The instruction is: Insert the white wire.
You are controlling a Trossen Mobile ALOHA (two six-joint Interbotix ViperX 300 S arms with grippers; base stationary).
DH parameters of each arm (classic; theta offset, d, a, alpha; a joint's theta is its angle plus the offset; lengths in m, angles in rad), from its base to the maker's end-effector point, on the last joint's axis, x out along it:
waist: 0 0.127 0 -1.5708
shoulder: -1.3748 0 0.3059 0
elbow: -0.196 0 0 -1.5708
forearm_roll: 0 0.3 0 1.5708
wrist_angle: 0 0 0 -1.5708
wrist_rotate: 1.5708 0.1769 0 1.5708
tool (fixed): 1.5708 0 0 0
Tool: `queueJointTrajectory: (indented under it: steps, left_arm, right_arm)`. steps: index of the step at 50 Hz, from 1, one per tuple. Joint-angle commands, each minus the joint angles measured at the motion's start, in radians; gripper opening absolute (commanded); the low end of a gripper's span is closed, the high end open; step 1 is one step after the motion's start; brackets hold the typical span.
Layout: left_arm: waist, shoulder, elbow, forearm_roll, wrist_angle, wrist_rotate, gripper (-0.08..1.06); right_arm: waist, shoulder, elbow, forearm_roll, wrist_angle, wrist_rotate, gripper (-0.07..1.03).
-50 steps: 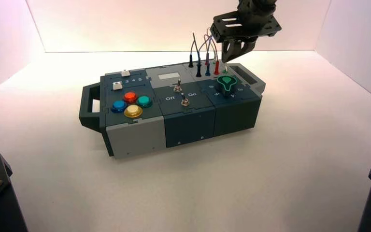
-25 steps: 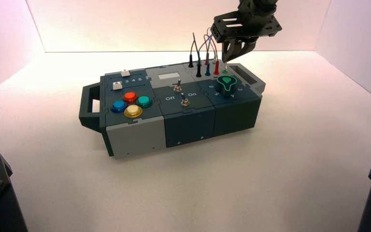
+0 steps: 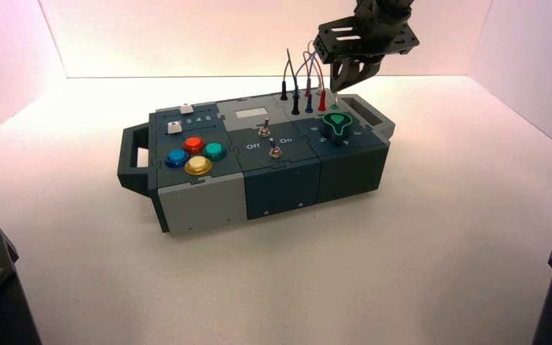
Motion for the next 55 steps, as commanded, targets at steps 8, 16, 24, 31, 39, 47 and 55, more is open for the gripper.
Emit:
queueJointTrajectory:
  steps: [8,16,24,31,39,47,55]
  left_arm:
    - [0.003,0.011,-0.028,0.002,-0.012,0.0,-0.03]
    - [0.003,0.011,-0.028,0.002,-0.012,0.0,-0.03]
    - [0.003,0.011,-0.028,0.002,-0.014,0.0,-0.03]
    - [0.003,0.011,-0.028,0.002,-0.014,0.0,-0.03]
    - [0.003,0.009,-0.028,0.002,-0.015,0.0,-0.03]
    - [0.005,0.011,-0.028,0.002,-0.015,0.002,-0.03]
    - [0.005,0.009,-0.028,0.002,-0.015,0.002,-0.03]
  right_arm:
    - [-0.003,-0.003,-0.011,0.006,-0.008,0.003,-0.02]
    - [0.002,0.003,-0.008,0.008,-0.009,0.003,-0.02]
    - [0.002,0.003,-0.008,0.009,-0.008,0.005,-0.02]
    - [0.009,0.002,-0.006,0.011,-0.005,0.005,-0.02]
    - [0.017,0.002,-0.003,0.012,-0.002,0.005,-0.02]
    - [0.028,-0.006,0.002,0.018,0.002,0.005,-0.02]
    - [0.034,-0.006,0.005,0.018,0.003,0.005,-0.02]
